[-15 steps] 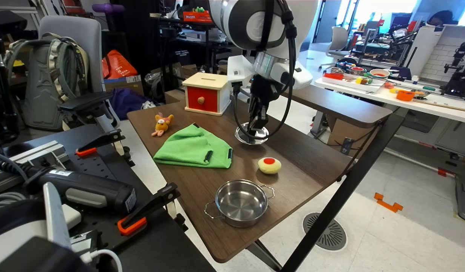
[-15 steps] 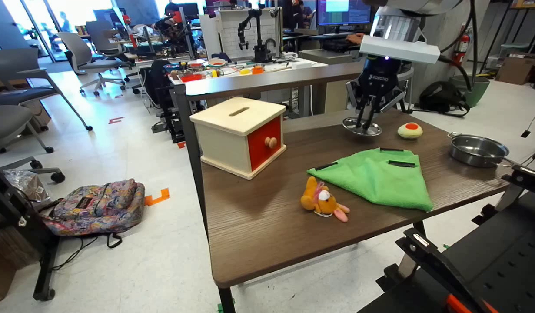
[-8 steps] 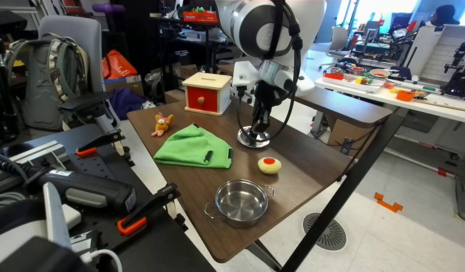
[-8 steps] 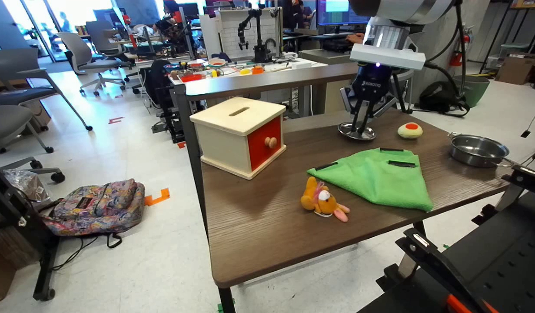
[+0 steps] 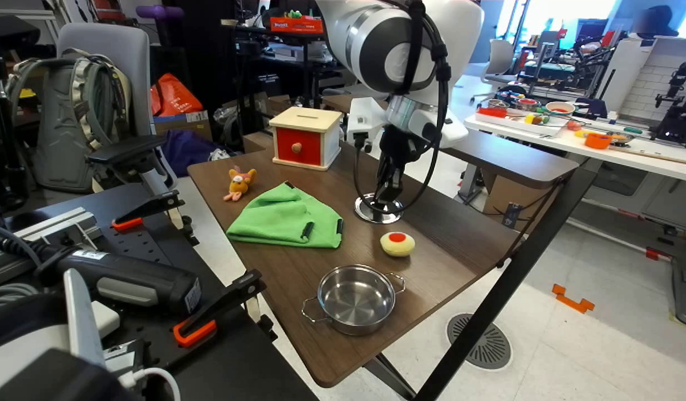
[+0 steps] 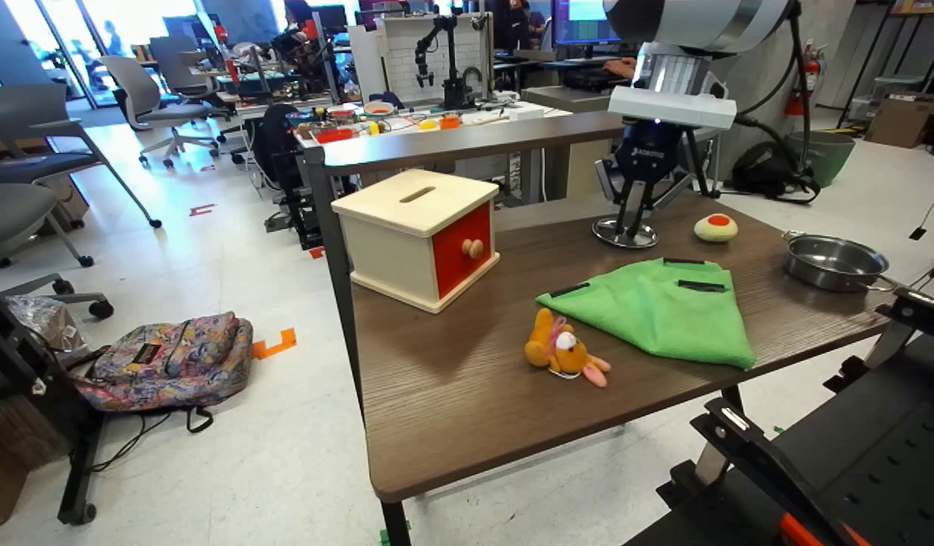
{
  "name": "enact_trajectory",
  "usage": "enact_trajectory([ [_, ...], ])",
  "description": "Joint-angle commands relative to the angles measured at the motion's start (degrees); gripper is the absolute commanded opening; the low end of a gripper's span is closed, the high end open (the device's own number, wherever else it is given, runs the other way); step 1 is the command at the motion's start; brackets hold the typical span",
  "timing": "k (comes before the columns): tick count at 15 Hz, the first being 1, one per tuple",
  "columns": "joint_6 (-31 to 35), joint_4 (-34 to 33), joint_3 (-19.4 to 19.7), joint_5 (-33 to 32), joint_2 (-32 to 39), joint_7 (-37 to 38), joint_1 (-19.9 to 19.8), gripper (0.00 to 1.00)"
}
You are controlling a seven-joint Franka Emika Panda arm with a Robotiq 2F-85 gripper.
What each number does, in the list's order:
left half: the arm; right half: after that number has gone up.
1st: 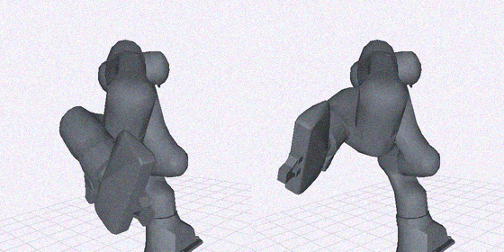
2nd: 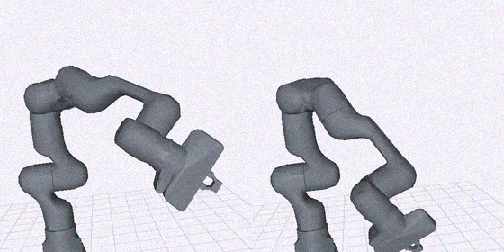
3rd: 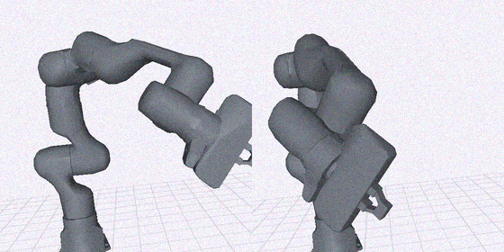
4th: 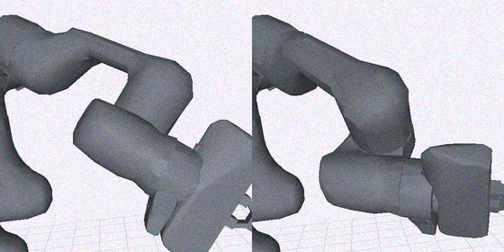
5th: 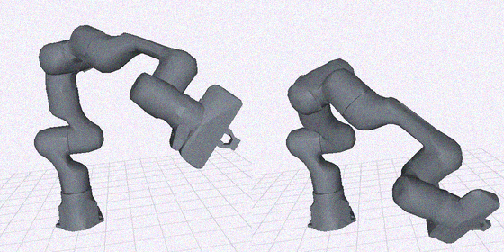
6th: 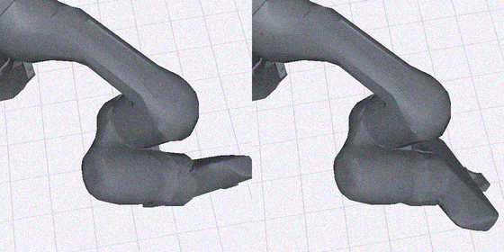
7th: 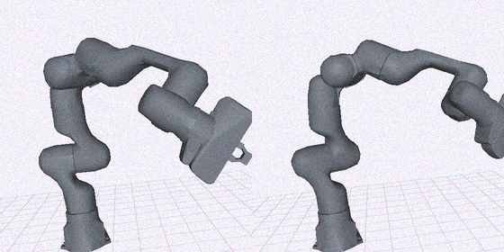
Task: Uncover the silver pot
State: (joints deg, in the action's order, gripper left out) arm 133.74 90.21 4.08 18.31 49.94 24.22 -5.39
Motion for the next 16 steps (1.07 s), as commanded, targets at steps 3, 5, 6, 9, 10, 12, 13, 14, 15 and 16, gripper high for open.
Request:
enact_trajectory([
  [3, -1.96, -1.43, 0.86, -1.02, 0.06, 1.64, 0.78, 0.68],
  [5, -1.92, 0.64, -0.13, -0.24, -2.16, 0.05, 0.17, 0.81],
  [6, -0.95, 2.99, -0.89, 0.38, -4.39, -1.25, -0.12, 0.89],
  [9, 2.44, 10.49, -3.74, 2.91, -11.61, -7.0, -1.49, 1.0],
  [10, 1.24, 12.1, -5.07, 4.27, -13.41, -9.87, -2.59, 1.0],
  [12, -0.63, 6.97, -3.39, 3.52, -9.17, -7.85, -0.95, 1.0],
  [13, -1.83, 8.56, -4.23, 4.4, -10.85, -9.89, -1.59, 1.0],
  [14, -2.27, 9.67, -4.66, 4.75, -11.9, -11.0, -2.04, 1.0],
  [15, -2.31, 10.36, -4.86, 4.83, -12.39, -11.61, -2.37, 1.0],
  [16, -2.32, 10.66, -4.97, 4.87, -12.47, -11.94, -2.57, 1.0],
])
